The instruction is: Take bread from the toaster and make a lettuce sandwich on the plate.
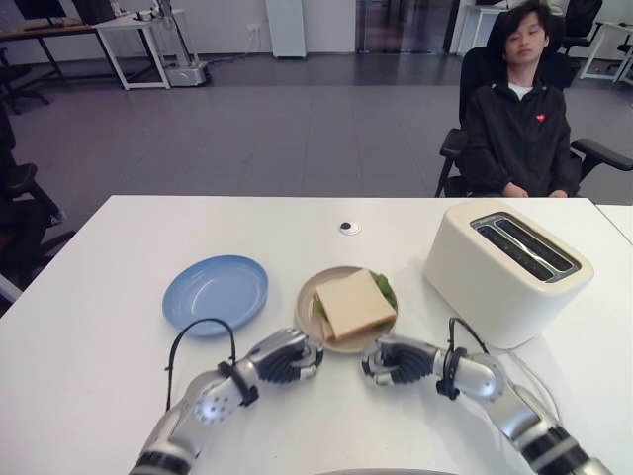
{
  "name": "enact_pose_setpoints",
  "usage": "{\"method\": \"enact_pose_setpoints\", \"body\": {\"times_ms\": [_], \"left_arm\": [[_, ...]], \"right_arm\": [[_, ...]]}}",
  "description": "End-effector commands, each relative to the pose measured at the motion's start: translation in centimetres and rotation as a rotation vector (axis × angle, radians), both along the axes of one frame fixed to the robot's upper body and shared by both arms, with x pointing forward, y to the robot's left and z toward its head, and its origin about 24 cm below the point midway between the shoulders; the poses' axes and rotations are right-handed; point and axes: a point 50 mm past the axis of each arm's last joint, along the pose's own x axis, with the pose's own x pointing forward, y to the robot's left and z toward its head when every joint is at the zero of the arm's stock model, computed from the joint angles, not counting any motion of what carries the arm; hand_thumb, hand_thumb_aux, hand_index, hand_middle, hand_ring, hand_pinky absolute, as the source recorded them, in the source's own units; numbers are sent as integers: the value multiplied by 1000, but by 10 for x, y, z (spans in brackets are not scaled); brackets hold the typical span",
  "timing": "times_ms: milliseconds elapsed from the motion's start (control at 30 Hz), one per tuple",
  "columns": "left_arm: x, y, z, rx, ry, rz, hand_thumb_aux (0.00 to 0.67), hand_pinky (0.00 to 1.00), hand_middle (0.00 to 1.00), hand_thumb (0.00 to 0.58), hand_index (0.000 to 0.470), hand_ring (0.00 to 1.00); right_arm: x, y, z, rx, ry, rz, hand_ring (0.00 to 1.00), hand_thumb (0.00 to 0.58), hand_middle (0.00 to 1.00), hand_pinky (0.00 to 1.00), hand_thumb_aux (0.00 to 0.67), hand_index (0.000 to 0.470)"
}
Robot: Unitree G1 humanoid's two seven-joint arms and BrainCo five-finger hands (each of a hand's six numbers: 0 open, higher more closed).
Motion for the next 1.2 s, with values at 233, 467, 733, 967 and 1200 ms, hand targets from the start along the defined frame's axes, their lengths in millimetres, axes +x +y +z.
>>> {"method": "enact_pose_setpoints", "body": {"times_ms": [233, 467, 733, 967, 1200], "left_arm": [[78, -22, -14, -19, 71, 174, 670, 1000, 1000, 580, 470, 1000], [-20, -49, 49, -267, -90, -27, 0, 129, 129, 0, 0, 129], [-58, 6, 51, -673, -15, 222, 0, 0, 0, 0, 0, 0], [-54, 13, 48, -814, 27, 205, 0, 0, 0, 0, 0, 0], [-55, 13, 51, -868, 13, 192, 0, 0, 0, 0, 0, 0]], "right_arm": [[59, -11, -20, -60, -95, -234, 1000, 580, 1000, 1000, 657, 461], [1, -53, 33, 353, -228, -192, 1000, 0, 1000, 1000, 0, 0], [-16, -56, 37, 723, -46, -266, 353, 0, 353, 353, 0, 0], [-17, -55, 31, 803, -11, -258, 0, 0, 0, 0, 0, 0], [-13, -60, 38, 889, 26, -249, 0, 0, 0, 0, 0, 0]]}}
